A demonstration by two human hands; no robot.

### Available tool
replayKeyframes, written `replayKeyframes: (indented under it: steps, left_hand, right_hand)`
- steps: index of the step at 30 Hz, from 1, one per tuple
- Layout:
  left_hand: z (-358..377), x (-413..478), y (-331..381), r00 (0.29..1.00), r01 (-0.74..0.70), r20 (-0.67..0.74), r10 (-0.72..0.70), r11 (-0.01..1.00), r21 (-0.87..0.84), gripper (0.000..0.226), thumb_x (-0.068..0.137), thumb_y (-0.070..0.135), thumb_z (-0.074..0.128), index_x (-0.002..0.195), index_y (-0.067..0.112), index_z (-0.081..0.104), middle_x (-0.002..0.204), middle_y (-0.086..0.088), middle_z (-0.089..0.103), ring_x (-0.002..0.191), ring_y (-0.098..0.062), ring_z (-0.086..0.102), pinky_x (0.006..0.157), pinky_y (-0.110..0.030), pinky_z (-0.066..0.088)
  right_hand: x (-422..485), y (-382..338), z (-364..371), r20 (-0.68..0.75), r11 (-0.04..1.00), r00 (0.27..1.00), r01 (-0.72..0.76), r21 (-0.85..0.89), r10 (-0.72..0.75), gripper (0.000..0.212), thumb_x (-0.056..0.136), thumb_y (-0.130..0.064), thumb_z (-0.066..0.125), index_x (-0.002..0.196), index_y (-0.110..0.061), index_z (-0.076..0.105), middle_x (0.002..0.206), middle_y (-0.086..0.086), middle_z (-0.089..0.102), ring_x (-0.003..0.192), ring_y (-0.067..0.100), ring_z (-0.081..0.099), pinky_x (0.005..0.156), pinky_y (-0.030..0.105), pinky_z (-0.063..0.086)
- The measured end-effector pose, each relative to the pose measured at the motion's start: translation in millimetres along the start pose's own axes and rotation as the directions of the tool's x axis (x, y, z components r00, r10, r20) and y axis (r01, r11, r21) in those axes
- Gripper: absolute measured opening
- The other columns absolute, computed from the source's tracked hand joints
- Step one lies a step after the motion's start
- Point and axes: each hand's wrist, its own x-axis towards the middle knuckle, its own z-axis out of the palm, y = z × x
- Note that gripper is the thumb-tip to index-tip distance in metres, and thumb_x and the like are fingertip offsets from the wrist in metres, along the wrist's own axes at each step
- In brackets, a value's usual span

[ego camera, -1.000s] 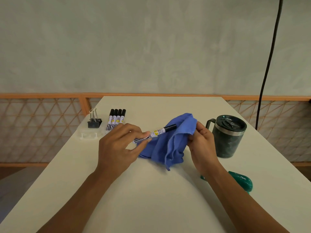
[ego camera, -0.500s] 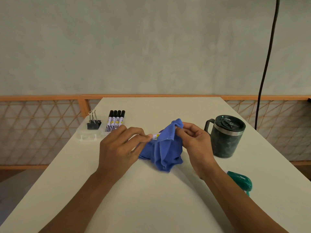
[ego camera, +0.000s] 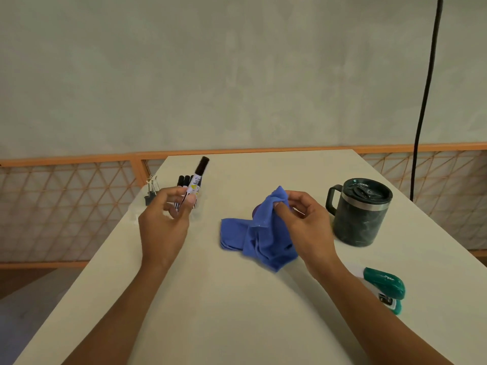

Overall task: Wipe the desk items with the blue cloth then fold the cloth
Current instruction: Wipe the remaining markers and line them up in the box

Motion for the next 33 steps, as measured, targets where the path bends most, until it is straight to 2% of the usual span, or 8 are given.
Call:
replayKeyframes:
  steps: [6, 11, 14, 17, 21, 25, 30, 33]
  left_hand:
    - [0.6, 14.1, -8.6, 0.991, 0.134, 0.03, -0.132, 0.989, -0.059, 0.014, 0.096, 0.038, 0.081, 0.104, 0.028, 0.076, 0.102, 0.011, 0.077, 0.089, 0.0, 0.071, 0.077, -0.023, 0.056]
    - [1.4, 43.5, -21.5, 0.988, 0.149, 0.047, -0.146, 0.985, -0.084, 0.017, 0.091, 0.036, 0.087, 0.103, 0.026, 0.083, 0.09, 0.008, 0.08, 0.085, -0.01, 0.074, 0.086, -0.033, 0.061]
    - [11.0, 55.6, -28.2, 0.984, 0.146, 0.104, -0.146, 0.989, 0.003, 0.017, 0.09, 0.036, 0.087, 0.103, 0.025, 0.085, 0.086, 0.008, 0.08, 0.085, -0.013, 0.077, 0.087, -0.036, 0.061]
    - [21.6, 61.0, -33.2, 0.974, 0.148, 0.152, -0.169, 0.979, 0.142, 0.02, 0.089, 0.043, 0.086, 0.102, 0.027, 0.087, 0.087, 0.012, 0.079, 0.084, -0.013, 0.074, 0.084, -0.032, 0.058]
    - [28.4, 65.9, -36.9, 0.954, 0.231, 0.148, -0.261, 0.953, 0.193, 0.024, 0.086, 0.039, 0.089, 0.103, 0.022, 0.087, 0.088, 0.01, 0.077, 0.092, -0.011, 0.074, 0.085, -0.027, 0.056]
    - [30.4, 69.4, -41.0, 0.938, 0.227, 0.173, -0.299, 0.911, 0.344, 0.018, 0.084, 0.046, 0.087, 0.095, 0.032, 0.087, 0.087, 0.01, 0.08, 0.093, -0.015, 0.072, 0.079, -0.031, 0.053]
    - [29.9, 71.7, -42.4, 0.93, 0.245, 0.158, -0.332, 0.879, 0.409, 0.014, 0.082, 0.05, 0.087, 0.086, 0.037, 0.084, 0.092, 0.014, 0.08, 0.097, -0.016, 0.073, 0.087, -0.037, 0.058]
    - [28.8, 72.5, -42.5, 0.93, 0.243, 0.151, -0.334, 0.871, 0.427, 0.017, 0.085, 0.048, 0.086, 0.09, 0.033, 0.079, 0.092, 0.014, 0.08, 0.097, -0.015, 0.072, 0.087, -0.036, 0.057]
  right_hand:
    - [-2.2, 7.2, -0.8, 0.033, 0.999, 0.999, 0.031, -0.041, -0.03, 0.011, 0.098, -0.025, 0.077, 0.107, -0.03, 0.074, 0.097, -0.021, 0.078, 0.092, -0.003, 0.072, 0.073, 0.01, 0.054]
    - [-2.3, 8.6, -1.9, 0.047, 0.998, 0.998, 0.038, -0.042, -0.036, 0.012, 0.098, -0.025, 0.077, 0.109, -0.03, 0.074, 0.099, -0.019, 0.079, 0.095, -0.002, 0.073, 0.075, 0.012, 0.055]
    - [-3.0, 9.4, -1.2, 0.051, 0.997, 0.998, 0.045, -0.068, -0.041, 0.012, 0.098, -0.028, 0.077, 0.108, -0.033, 0.074, 0.099, -0.019, 0.078, 0.095, 0.0, 0.072, 0.076, 0.015, 0.057]
    - [-2.8, 10.6, -2.1, 0.055, 0.997, 0.997, 0.05, -0.063, -0.046, 0.012, 0.098, -0.027, 0.077, 0.109, -0.032, 0.074, 0.099, -0.018, 0.078, 0.095, 0.0, 0.073, 0.076, 0.014, 0.056]
    - [-1.3, 9.9, -3.6, 0.052, 0.998, 0.998, 0.046, -0.052, -0.043, 0.012, 0.098, -0.026, 0.077, 0.108, -0.031, 0.074, 0.098, -0.018, 0.078, 0.094, 0.0, 0.073, 0.074, 0.013, 0.055]
    - [-1.7, 9.2, -4.0, 0.061, 0.998, 0.997, 0.039, -0.047, -0.036, 0.012, 0.098, -0.026, 0.077, 0.108, -0.031, 0.075, 0.099, -0.018, 0.079, 0.093, -0.001, 0.073, 0.074, 0.014, 0.056]
    - [-1.6, 8.5, -4.7, 0.067, 0.998, 0.997, 0.046, -0.046, -0.043, 0.012, 0.098, -0.025, 0.076, 0.107, -0.031, 0.074, 0.098, -0.019, 0.079, 0.093, -0.001, 0.073, 0.075, 0.012, 0.055]
    - [-1.2, 8.7, -4.5, 0.064, 0.998, 0.997, 0.043, -0.05, -0.04, 0.012, 0.098, -0.025, 0.077, 0.108, -0.031, 0.074, 0.098, -0.019, 0.079, 0.093, -0.001, 0.073, 0.075, 0.014, 0.056]
